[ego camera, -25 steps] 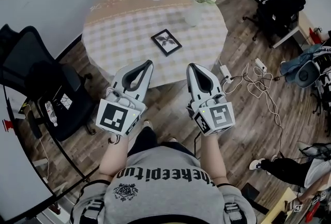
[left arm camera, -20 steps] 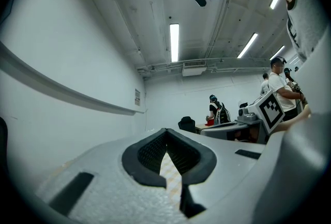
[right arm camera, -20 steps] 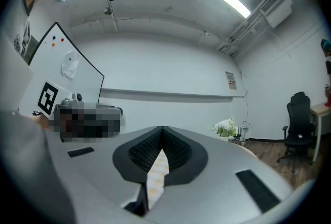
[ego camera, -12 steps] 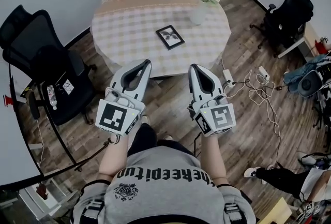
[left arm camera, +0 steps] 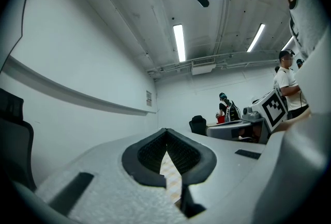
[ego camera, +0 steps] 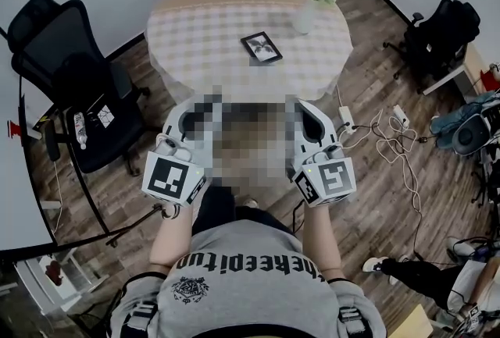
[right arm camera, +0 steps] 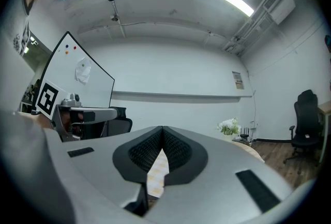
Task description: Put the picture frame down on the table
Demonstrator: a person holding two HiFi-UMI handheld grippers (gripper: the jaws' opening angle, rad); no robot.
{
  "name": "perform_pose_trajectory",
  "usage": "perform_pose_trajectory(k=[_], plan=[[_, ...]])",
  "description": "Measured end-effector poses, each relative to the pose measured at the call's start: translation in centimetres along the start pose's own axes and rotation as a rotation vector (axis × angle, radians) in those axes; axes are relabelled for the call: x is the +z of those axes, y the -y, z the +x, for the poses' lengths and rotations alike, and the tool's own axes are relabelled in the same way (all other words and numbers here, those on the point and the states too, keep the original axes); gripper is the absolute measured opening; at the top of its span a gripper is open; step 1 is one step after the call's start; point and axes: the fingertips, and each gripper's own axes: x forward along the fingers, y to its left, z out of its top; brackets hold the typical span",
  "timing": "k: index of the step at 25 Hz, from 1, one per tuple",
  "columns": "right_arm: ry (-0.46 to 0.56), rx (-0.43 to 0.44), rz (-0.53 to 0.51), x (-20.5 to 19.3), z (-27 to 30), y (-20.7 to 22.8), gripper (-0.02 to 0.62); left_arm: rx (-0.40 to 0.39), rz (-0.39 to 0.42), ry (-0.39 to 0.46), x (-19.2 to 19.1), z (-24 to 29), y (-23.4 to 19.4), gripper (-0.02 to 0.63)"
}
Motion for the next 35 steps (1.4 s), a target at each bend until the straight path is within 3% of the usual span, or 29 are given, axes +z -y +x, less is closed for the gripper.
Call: perform_pose_trajectory(k=[35], plan=[[0.028,0.038,-0.034,0.9,-1.0,0.1,0.005,0.005,0.031,0.002,1.0,0.3,1.6,0.015]])
